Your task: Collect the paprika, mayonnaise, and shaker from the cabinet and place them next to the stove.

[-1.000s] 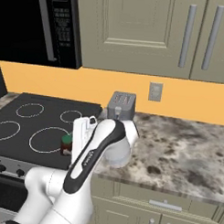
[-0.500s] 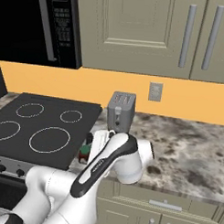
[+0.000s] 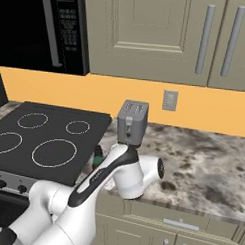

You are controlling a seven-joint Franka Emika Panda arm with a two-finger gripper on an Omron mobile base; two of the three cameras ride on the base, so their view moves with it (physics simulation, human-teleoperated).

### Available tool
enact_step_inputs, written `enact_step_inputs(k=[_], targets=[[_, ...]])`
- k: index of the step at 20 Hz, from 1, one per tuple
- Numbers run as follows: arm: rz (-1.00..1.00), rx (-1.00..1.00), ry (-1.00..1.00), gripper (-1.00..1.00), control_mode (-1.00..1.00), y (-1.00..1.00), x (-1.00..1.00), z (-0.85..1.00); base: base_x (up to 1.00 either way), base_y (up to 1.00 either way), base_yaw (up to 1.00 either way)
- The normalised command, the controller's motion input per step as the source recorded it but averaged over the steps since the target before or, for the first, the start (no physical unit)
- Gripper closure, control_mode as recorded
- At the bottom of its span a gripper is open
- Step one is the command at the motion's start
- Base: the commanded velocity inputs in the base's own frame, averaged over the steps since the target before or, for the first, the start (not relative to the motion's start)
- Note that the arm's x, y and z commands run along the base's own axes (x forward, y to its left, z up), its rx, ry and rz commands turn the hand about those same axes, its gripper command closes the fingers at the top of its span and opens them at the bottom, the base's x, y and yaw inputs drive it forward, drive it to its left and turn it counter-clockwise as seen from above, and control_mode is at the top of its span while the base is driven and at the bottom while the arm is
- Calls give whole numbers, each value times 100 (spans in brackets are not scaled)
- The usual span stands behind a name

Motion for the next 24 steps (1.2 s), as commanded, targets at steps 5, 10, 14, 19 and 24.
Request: enact_step_inputs(k=[5,10,14,19,24], targets=[[0,-7,0,100,-100,1,39,-24,0,0,0],[13,0,0,100,-100,0,35,-25,0,0,0],[15,0,0,100,-100,2,36,-26,0,0,0],[10,0,4,100,-100,8,31,-26,0,0,0],[2,0,4,100,-100,2,22,-26,0,0,0]])
